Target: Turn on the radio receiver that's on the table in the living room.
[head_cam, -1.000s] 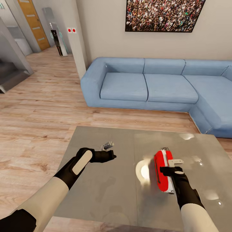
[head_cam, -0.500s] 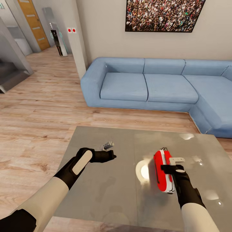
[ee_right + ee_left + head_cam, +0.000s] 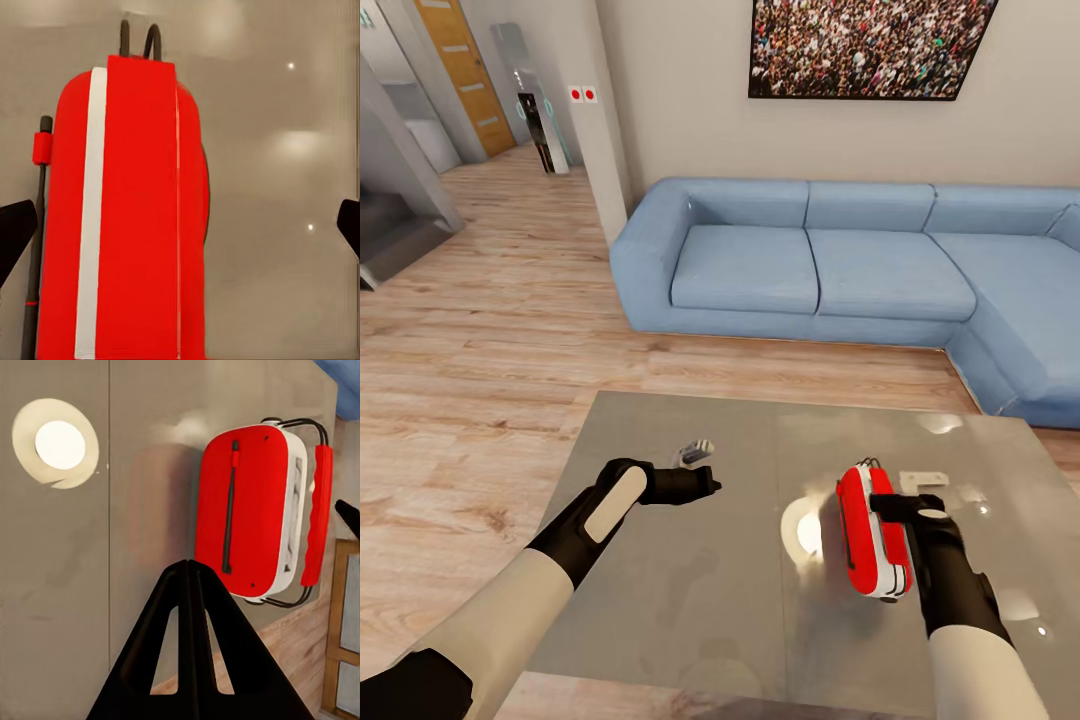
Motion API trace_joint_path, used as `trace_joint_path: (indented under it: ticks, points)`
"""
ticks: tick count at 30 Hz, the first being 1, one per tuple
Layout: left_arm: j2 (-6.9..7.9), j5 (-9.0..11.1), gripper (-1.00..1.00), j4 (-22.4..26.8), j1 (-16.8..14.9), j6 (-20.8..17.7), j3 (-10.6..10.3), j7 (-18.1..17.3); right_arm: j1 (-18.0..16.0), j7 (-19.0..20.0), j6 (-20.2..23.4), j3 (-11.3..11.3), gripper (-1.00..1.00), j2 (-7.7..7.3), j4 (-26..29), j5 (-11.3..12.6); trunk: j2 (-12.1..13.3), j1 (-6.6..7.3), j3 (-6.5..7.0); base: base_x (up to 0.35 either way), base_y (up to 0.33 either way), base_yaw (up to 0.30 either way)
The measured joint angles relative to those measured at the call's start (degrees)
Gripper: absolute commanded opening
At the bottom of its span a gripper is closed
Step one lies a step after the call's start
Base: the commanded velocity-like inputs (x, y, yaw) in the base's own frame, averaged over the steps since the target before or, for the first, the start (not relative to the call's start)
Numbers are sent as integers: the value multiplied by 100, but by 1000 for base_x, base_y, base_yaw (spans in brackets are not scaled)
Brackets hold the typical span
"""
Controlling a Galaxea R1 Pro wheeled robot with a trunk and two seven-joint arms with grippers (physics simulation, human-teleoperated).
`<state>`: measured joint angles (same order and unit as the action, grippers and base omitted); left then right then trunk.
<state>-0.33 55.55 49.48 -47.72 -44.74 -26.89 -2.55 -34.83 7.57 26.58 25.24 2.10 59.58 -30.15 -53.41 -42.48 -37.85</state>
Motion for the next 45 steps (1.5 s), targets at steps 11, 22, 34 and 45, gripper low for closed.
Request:
trace_joint_path:
  ticks: [11, 22, 34, 45]
  points:
    - [-2, 0, -100, 5, 0, 0, 0, 0, 9, 1116, 1544, -51, 100, 0, 1795, -44, 0, 0, 0, 0, 0, 0]
    - [-2, 0, -100, 2, 0, 6, 0, 0, -4, 2267, 2291, -62, 100, -16, 2417, -504, 0, 0, 0, 0, 0, 0]
    - [7, -7, -100, 23, 0, 9, 0, -9, -6, 2336, 2308, -38, 100, -11, 2537, -674, 0, 0, 0, -196, 0, 0]
    - [7, -18, -100, 26, 0, 9, 0, -9, -6, 2337, 2298, -14, 100, -11, 2558, -676, 0, 0, 0, -342, 0, 0]
